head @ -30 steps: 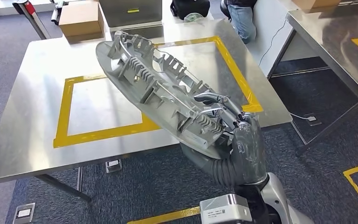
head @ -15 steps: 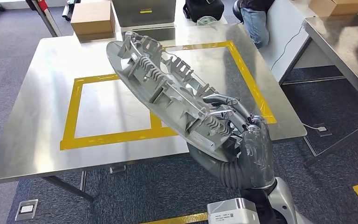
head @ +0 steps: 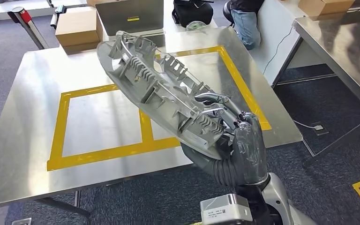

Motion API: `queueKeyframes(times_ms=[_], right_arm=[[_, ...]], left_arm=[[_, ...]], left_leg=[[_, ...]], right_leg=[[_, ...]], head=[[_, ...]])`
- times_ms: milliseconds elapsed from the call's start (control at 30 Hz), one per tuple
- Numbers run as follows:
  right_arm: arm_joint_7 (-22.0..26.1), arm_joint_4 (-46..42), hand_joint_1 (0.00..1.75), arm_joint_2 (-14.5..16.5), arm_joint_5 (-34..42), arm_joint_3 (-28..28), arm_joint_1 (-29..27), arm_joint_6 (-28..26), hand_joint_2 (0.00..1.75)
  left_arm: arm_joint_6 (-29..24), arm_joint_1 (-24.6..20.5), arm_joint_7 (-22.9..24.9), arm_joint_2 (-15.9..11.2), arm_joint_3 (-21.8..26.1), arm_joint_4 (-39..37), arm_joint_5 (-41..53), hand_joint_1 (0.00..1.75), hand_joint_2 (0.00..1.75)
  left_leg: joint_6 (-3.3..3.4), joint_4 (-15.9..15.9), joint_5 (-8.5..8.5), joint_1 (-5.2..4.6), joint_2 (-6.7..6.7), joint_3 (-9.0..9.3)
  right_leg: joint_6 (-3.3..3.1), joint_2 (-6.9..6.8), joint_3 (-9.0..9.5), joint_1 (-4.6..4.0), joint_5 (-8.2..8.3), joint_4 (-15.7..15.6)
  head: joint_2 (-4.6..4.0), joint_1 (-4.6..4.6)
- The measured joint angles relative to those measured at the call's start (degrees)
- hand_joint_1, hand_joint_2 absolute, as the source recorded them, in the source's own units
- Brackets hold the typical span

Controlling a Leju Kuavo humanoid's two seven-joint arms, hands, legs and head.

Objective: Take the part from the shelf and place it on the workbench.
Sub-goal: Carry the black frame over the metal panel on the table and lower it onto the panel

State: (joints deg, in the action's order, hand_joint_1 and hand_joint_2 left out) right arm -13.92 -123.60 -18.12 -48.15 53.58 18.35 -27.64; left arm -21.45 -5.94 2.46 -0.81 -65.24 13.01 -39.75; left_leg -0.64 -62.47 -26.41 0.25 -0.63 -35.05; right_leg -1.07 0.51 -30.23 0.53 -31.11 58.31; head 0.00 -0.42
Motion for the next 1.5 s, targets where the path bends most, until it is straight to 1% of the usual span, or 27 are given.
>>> queueKeyframes(times_ms=[33, 133, 233, 400, 500, 600, 767, 867, 967, 1033, 1167, 1267, 1500], right_arm=[[0.00, 0.01, 1.75, 0.01, 0.09, -0.01, 0.00, -0.03, 1.75], [-0.01, 0.04, 1.75, -0.01, 0.64, -0.03, -0.02, -0.08, 1.75], [-0.13, 0.39, 1.75, -0.02, 1.60, -0.08, 0.05, -0.04, 1.75], [-0.55, 1.58, 1.75, -0.02, 3.73, -0.25, 0.53, 0.29, 1.75], [-0.69, 2.21, 1.75, -0.02, 4.38, -0.34, 0.82, 0.50, 1.75], [-1.42, 3.09, 1.75, -0.02, 7.31, -0.70, 1.68, 1.65, 1.75], [-1.90, 7.57, 1.75, -0.01, 15.48, -1.72, 4.72, 4.99, 1.75], [-1.44, 10.41, 1.75, 0.01, 17.04, -2.23, 6.02, 5.39, 1.75], [-2.11, 12.87, 1.75, 0.01, 18.44, -2.81, 7.32, 6.79, 1.75], [-3.17, 15.70, 1.75, 0.01, 21.08, -3.00, 9.13, 9.28, 1.75], [-4.01, 24.38, 1.75, 0.26, 26.11, -2.88, 13.62, 14.88, 1.75], [-3.73, 33.43, 1.75, 1.05, 28.46, -2.14, 17.86, 19.48, 1.75], [-2.46, 55.49, 1.75, 3.43, 29.85, 0.67, 23.28, 25.19, 1.75]], left_arm=[[0.02, 0.02, -0.11, 0.03, 0.00, -0.01, -0.01, 0.00, 1.75], [0.16, -0.08, -0.72, 0.05, 0.00, -0.01, 0.00, 0.00, 1.75], [0.50, -0.13, -1.25, 0.09, -0.02, -0.01, 0.04, 0.00, 1.75], [0.81, -0.23, -1.58, 0.15, -0.12, -0.01, 0.33, 0.00, 1.75], [0.83, -0.33, -1.57, 0.12, -0.15, -0.01, 0.68, 0.00, 1.75], [0.83, -0.65, -0.97, 0.14, -0.31, -0.01, 1.50, 0.00, 1.75], [1.04, -1.90, 0.66, 0.25, -1.14, 0.01, 3.04, 0.00, 1.75], [1.07, -2.30, 0.96, 0.40, -1.50, 0.02, 3.20, 0.00, 1.75], [1.35, -2.47, 1.08, 0.50, -1.80, 0.02, 3.59, 0.00, 1.75], [1.89, -2.86, 1.35, 0.61, -2.16, 0.03, 4.36, 0.00, 1.75], [2.89, -4.10, 2.13, 1.11, -3.01, 0.04, 5.96, 0.00, 1.75], [3.55, -5.13, 2.79, 1.64, -3.65, 0.05, 7.16, 0.00, 1.75], [4.26, -6.30, 3.85, 2.52, -4.48, 0.06, 9.04, 0.00, 1.75]], left_leg=[[-0.05, 0.42, -0.12, -0.04, -0.03, 0.13], [-0.62, 1.39, -1.43, 0.30, -0.31, 0.08], [-0.32, 1.84, -2.21, 0.52, -0.55, -0.09], [0.46, 1.86, -2.24, 0.33, -0.58, -0.16], [0.71, 1.86, -2.14, 0.23, -0.57, -0.13], [0.86, 1.86, -2.04, 0.22, -0.55, -0.06], [0.95, 1.89, -1.79, 0.23, -0.54, 0.06], [0.90, 1.95, -1.68, 0.24, -0.55, 0.09], [0.86, 2.01, -1.64, 0.24, -0.53, 0.12], [0.84, 2.06, -1.61, 0.24, -0.51, 0.15], [0.85, 2.13, -1.51, 0.23, -0.55, 0.16], [0.85, 2.15, -1.44, 0.23, -0.59, 0.21], [0.88, 2.16, -1.30, 0.23, -0.76, 0.18]], right_leg=[[0.14, 0.00, -0.16, -0.06, -0.03, 0.12], [0.18, -0.11, -0.81, -0.26, -0.13, 0.19], [0.37, -0.21, -1.18, -0.38, -0.03, 0.20], [0.66, -0.25, -1.15, -0.31, 0.25, -0.04], [0.87, -0.28, -1.16, -0.25, 0.37, -0.09], [1.09, -0.27, -1.16, -0.25, 0.50, -0.09], [1.21, -0.31, -1.15, -0.28, 0.61, 0.05], [1.13, -0.37, -1.16, -0.29, 0.67, 0.11], [1.08, -0.33, -1.17, -0.30, 0.70, 0.14], [1.07, -0.31, -1.17, -0.29, 0.71, 0.14], [1.00, -0.41, -1.16, -0.29, 0.76, 0.14], [0.91, -0.49, -1.12, -0.31, 0.82, 0.14], [0.94, -0.74, -1.09, -0.32, 0.88, 0.14]], head=[[0.00, 0.02], [0.00, 0.31], [0.00, 0.78], [0.00, 1.25], [0.00, 1.28], [0.00, 1.28], [0.00, 1.22], [0.00, 1.20], [0.00, 1.20], [0.00, 1.19], [0.00, 1.24], [0.00, 1.13], [0.00, 1.20]])
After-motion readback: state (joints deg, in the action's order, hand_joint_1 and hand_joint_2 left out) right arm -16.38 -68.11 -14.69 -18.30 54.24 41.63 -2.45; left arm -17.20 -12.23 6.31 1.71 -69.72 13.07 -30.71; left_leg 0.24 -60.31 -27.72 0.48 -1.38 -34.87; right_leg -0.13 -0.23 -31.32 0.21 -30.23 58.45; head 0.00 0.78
